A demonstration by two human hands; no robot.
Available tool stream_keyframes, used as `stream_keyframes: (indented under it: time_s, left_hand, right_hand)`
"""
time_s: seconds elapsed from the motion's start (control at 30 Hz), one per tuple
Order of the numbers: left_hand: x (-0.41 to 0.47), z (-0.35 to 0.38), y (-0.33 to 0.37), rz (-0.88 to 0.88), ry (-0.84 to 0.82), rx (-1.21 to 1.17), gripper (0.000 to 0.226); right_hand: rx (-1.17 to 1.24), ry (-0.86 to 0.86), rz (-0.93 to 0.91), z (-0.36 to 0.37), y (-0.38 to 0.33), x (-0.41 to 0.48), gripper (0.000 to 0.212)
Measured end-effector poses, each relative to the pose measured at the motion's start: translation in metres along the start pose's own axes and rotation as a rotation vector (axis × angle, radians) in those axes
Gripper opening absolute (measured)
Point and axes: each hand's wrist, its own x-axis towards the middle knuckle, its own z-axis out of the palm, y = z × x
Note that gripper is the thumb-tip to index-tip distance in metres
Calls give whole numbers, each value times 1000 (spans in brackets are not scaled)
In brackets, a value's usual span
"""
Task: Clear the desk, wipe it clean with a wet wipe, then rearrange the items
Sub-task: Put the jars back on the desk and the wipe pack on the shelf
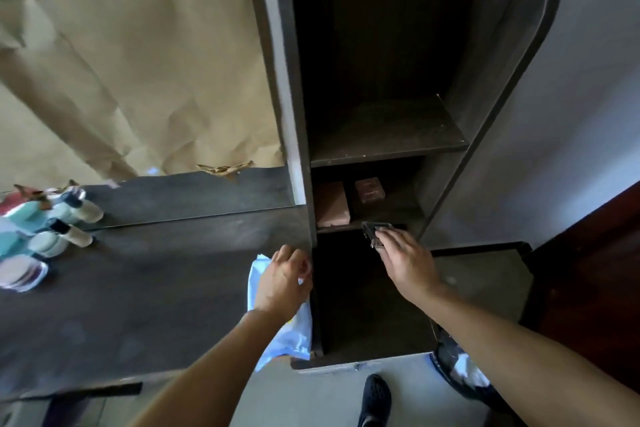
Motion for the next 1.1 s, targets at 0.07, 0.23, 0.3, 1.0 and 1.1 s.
stream_keyframes:
  time_s: [0.07,0.23,0.3,1.0,1.1]
  left_hand:
    - [-30,-22,-22,-35,12,6,18]
    - [-103,-75,-82,-159,117,53,15]
    - [-130,-95,-108,-217,134,84,18]
    - [-144,-194,-354,-603,-13,118,15]
    - [-126,-199,-382,-631,-34,102,15]
  right_hand:
    - [16,20,-36,2,-37,-9,36]
    - [91,11,-126,26,-137,-18,34]
    - [119,-8,-179,40,-173,-15,29]
    - [283,-240,-354,220,-398,125,44]
    - [275,-281,-334,242,-416,146,42]
